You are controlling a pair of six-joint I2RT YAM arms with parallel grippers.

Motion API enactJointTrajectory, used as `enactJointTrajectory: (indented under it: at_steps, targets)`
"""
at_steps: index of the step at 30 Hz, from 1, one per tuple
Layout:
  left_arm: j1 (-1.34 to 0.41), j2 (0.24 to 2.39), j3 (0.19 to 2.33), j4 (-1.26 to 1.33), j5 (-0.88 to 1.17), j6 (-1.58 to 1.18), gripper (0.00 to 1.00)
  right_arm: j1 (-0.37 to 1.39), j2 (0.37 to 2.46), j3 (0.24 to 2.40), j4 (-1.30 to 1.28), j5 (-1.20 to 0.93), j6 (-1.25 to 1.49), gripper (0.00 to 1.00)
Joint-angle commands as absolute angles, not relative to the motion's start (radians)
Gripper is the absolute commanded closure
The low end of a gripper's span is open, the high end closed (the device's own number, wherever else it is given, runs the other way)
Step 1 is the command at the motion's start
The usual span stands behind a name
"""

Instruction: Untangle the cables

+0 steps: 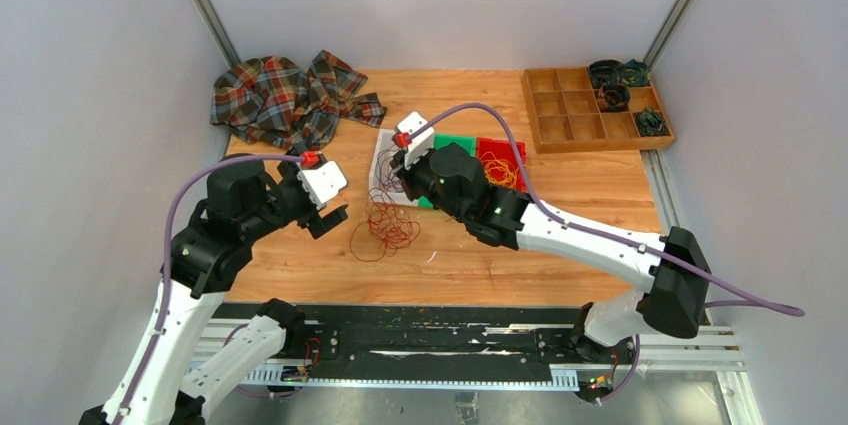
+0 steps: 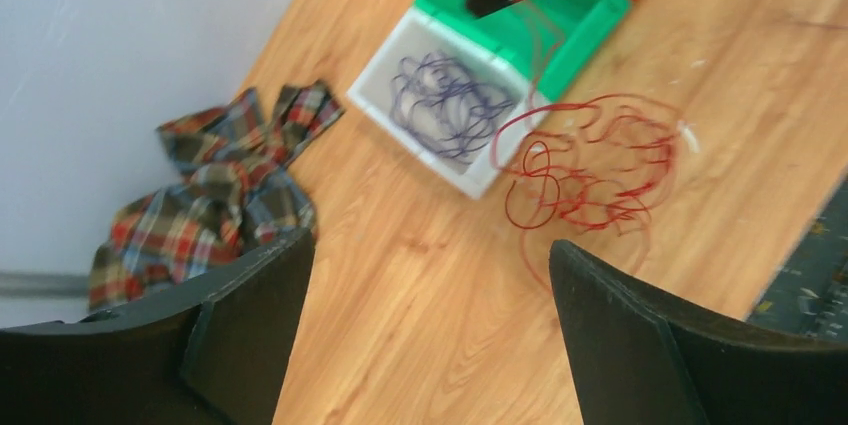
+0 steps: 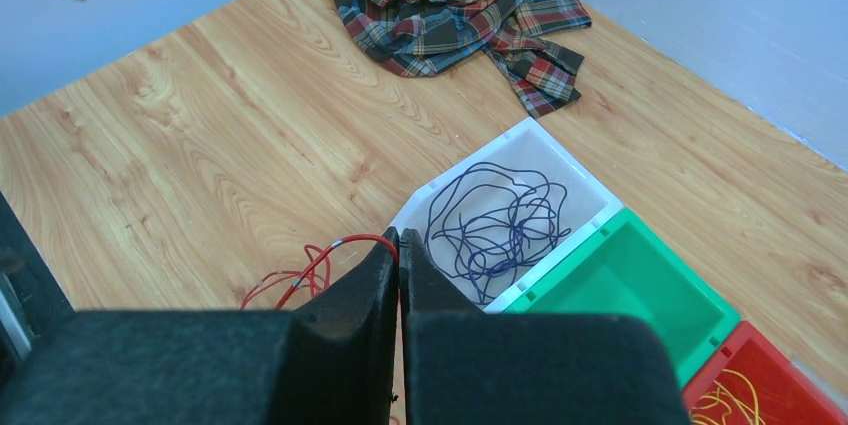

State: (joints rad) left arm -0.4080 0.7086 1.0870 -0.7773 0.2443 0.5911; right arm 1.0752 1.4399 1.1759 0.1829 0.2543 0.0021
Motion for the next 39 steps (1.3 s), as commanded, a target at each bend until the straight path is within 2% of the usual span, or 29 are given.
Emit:
enactJointTrajectory:
  at_steps: [1, 8, 14, 21, 27, 29, 34, 36, 39]
  targets:
    - [-0.412, 0.747, 1.172, -0.86, 0.504, 0.577, 0.08, 1.081, 1.444, 1.255, 0.076, 0.266, -0.002, 0.99]
    - [-0.412, 0.841, 1.158, -0.713, 0.707, 0.301, 0.14, 1.113, 1.494, 1.365, -0.058, 0.29, 0.019, 0.99]
    - [-0.413, 0.823, 1.052, -0.45, 0.653, 0.032, 0.23, 1.152, 1.495, 1.384, -0.076, 0.316, 0.04, 0.99]
    - [-0.412, 0.833, 1.009, -0.414, 0.606, -0.011, 0.43, 1.172, 1.482, 1.387, -0.082, 0.298, 0.079, 0.99]
    - [-0.411, 0.825, 0.996, -0.445, 0.555, 0.074, 0.75, 1.177, 1.458, 1.37, -0.092, 0.299, 0.093, 0.99]
    - [-0.411, 0.829, 0.995, -0.456, 0.557, 0.088, 0.82, 1.177, 1.446, 1.361, -0.088, 0.295, 0.094, 0.99]
    - [-0.411, 0.83, 1.004, -0.475, 0.556, 0.124, 0.91, 1.177, 1.399, 1.312, -0.04, 0.258, 0.08, 0.99]
    - [-0.412, 0.83, 1.017, -0.489, 0.559, 0.151, 0.98, 1.177, 1.379, 1.287, -0.025, 0.23, 0.071, 0.99]
    - [-0.412, 0.829, 1.036, -0.494, 0.564, 0.164, 0.99, 1.175, 1.341, 1.238, 0.024, 0.182, 0.068, 0.99]
